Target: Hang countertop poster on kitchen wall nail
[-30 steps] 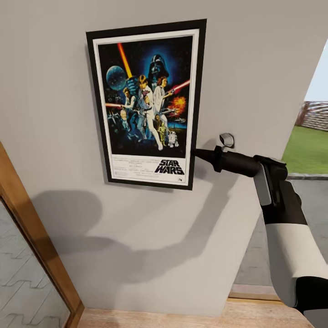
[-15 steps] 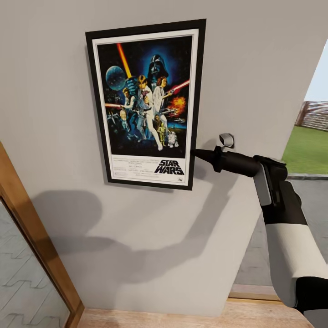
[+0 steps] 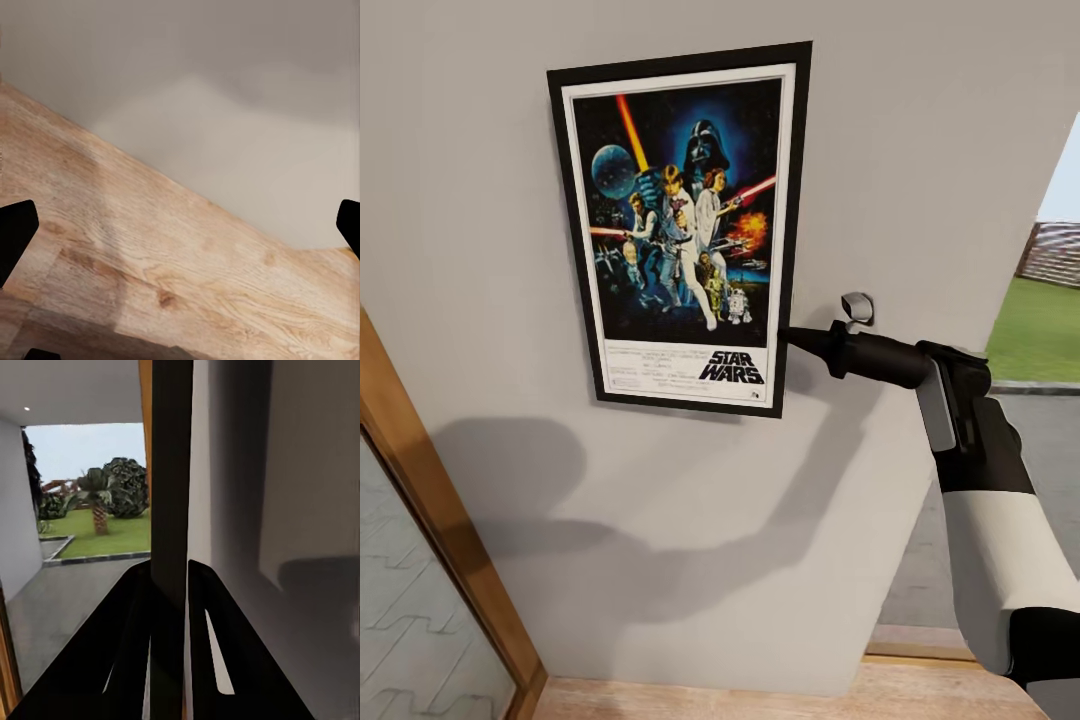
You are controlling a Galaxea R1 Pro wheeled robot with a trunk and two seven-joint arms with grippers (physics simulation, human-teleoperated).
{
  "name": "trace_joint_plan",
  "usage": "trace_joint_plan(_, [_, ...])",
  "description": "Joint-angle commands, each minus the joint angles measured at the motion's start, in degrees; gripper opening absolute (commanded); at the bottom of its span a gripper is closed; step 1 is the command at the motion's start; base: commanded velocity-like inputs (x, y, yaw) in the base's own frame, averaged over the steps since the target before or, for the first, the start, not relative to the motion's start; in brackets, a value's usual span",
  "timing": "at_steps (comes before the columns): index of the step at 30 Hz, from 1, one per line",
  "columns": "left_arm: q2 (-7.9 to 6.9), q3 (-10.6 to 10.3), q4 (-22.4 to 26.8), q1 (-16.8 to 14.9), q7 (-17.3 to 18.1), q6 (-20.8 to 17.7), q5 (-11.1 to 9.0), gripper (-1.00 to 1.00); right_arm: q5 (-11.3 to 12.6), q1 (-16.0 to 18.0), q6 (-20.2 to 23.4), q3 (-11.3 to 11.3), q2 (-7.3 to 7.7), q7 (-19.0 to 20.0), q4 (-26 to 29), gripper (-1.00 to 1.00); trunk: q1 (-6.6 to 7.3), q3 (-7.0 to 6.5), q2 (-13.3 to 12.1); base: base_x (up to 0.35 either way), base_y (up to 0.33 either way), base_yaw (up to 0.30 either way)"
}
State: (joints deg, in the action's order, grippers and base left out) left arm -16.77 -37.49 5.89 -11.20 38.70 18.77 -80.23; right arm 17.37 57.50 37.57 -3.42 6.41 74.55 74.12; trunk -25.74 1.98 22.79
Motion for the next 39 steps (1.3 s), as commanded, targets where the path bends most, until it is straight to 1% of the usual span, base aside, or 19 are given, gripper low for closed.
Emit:
trace_joint_plan(1, [-0.02, -0.5, 0.0, 0.0, 0.1, 0.3, -0.4, 1.00, 0.3, 0.1, 0.7, 0.0, 0.01, 0.2, 0.0, -1.00, -0.04, 0.14, 0.1, 0.056, 0.151, 0.000])
trace_joint_plan(33, [-0.02, -0.5, 0.0, 0.0, 0.1, 0.3, -0.4, 1.00, 0.3, 0.1, 0.7, 0.0, 0.01, 0.2, 0.0, -1.00, -0.04, 0.14, 0.1, 0.019, 0.042, 0.000])
trace_joint_plan(39, [-0.02, -0.5, 0.0, 0.0, 0.1, 0.3, -0.4, 1.00, 0.3, 0.1, 0.7, 0.0, 0.01, 0.2, 0.0, -1.00, -0.04, 0.14, 0.1, 0.001, 0.109, 0.000])
